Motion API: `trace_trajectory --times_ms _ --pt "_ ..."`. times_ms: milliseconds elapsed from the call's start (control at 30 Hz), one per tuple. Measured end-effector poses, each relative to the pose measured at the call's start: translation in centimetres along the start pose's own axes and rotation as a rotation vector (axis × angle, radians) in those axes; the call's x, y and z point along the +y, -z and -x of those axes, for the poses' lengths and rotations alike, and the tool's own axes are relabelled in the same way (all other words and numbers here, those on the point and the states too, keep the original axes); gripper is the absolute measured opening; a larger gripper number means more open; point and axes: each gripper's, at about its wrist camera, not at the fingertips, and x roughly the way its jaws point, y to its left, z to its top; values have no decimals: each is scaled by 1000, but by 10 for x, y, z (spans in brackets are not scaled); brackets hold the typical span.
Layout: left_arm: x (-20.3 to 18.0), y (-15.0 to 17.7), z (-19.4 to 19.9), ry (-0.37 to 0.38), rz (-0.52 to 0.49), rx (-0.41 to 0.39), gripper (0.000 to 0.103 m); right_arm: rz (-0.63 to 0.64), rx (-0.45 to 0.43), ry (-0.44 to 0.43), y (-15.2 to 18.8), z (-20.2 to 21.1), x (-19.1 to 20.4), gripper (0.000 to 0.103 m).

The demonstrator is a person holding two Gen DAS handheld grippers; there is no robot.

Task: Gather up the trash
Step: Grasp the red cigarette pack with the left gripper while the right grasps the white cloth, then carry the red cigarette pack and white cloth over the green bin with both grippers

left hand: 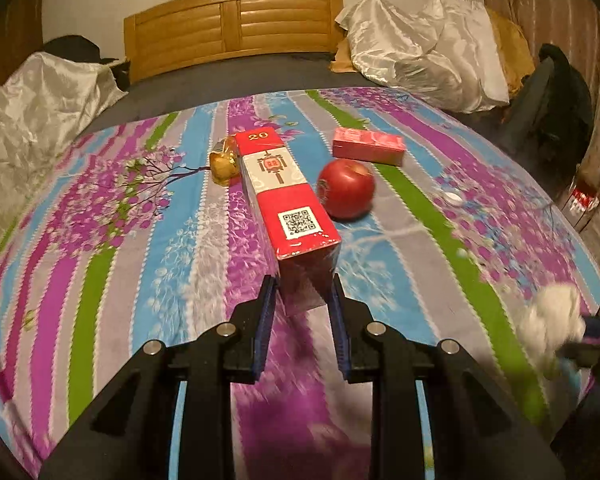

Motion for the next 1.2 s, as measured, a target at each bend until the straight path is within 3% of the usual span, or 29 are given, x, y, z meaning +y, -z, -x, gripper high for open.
trace_trajectory --times_ms 267,467,700,900,1200 --pt "-79 17 38 -45 -57 26 25 -116 -57 134 18 78 -12 19" --pt "-143 17 65 -4 -119 7 25 -174 -107 229 28 135 -21 19" --pt "-209 -6 90 71 -207 -46 25 -281 -184 355 50 217 -52 19" --pt "-288 -28 109 163 -309 -95 25 -404 -248 509 79 298 -94 20" --pt "-407 -28 130 325 -492 -128 25 -594 -295 741 151 410 -149 20"
